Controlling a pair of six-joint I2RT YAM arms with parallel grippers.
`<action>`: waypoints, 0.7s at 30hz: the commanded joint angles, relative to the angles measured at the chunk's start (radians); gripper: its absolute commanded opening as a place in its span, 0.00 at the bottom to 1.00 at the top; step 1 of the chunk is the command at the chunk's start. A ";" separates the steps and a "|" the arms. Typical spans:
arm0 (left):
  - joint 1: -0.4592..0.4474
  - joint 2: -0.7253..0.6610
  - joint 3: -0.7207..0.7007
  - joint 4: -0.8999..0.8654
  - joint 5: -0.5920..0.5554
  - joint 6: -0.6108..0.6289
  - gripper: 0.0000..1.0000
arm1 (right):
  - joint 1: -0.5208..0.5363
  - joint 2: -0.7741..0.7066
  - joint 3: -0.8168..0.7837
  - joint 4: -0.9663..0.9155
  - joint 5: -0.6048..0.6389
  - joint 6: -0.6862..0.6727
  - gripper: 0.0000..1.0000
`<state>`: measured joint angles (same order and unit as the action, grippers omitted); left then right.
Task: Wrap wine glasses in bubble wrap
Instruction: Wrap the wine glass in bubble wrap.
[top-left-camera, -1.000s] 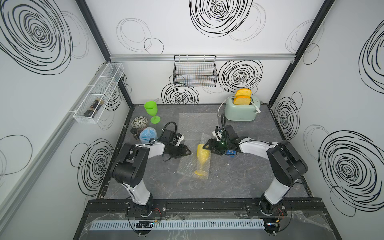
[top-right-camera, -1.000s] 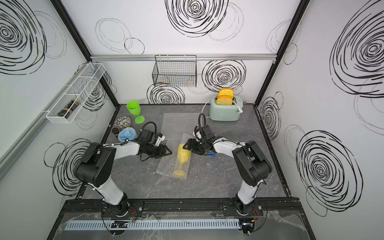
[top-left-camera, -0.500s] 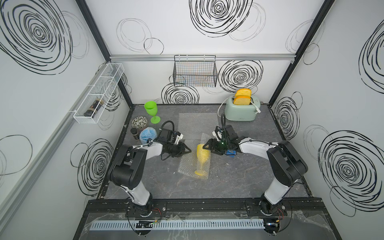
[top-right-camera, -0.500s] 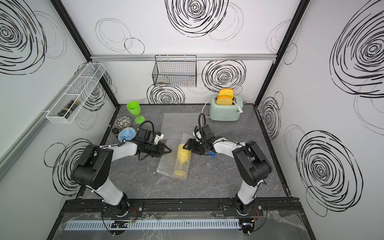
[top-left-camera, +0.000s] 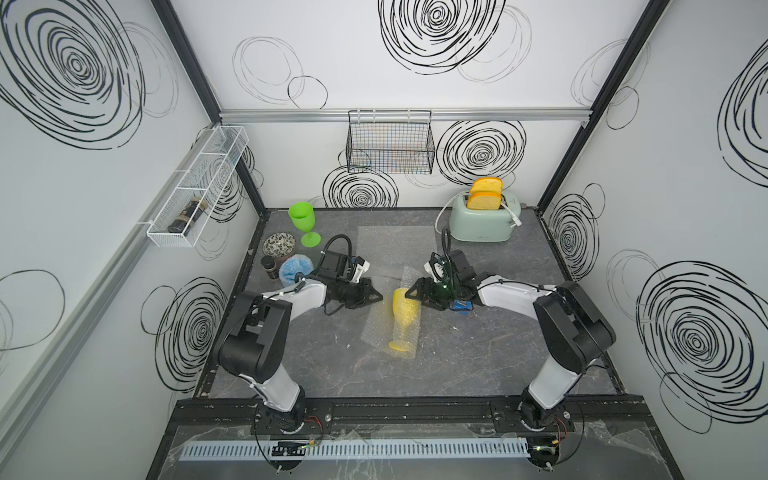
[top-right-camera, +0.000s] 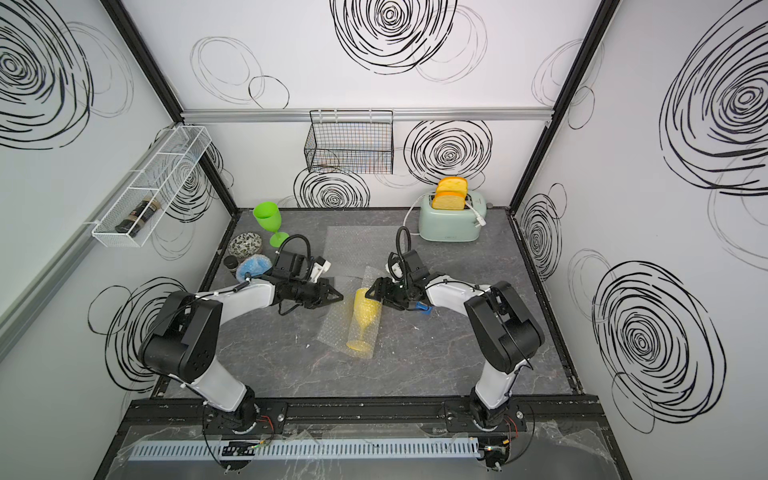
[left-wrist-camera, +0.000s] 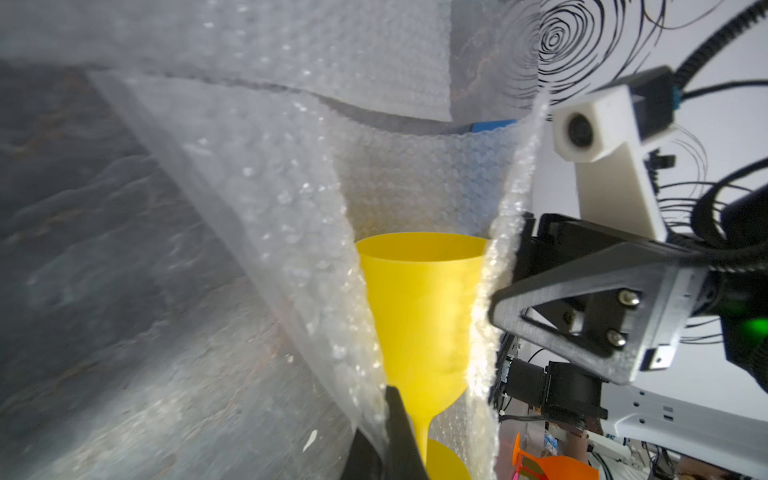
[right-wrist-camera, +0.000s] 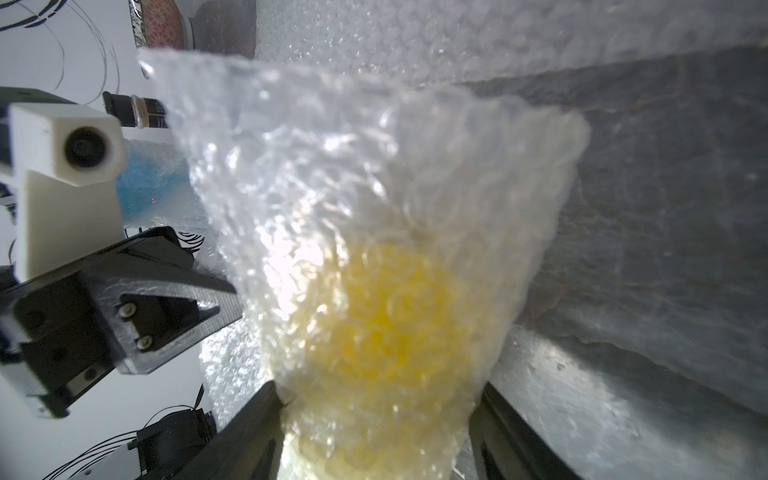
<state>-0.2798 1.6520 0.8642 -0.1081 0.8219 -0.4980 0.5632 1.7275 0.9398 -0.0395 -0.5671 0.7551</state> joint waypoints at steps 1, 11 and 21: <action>-0.047 -0.038 0.047 0.027 0.044 -0.002 0.00 | 0.022 0.001 -0.014 -0.038 0.033 0.005 0.71; -0.117 -0.037 0.094 0.001 0.043 0.038 0.01 | 0.033 0.013 -0.007 -0.057 0.044 0.014 0.70; -0.124 -0.026 0.078 0.005 0.036 0.047 0.15 | 0.063 0.028 0.002 -0.034 0.034 0.023 0.70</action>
<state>-0.4030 1.6436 0.9291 -0.1246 0.8410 -0.4675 0.6117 1.7348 0.9394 -0.0666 -0.5312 0.7673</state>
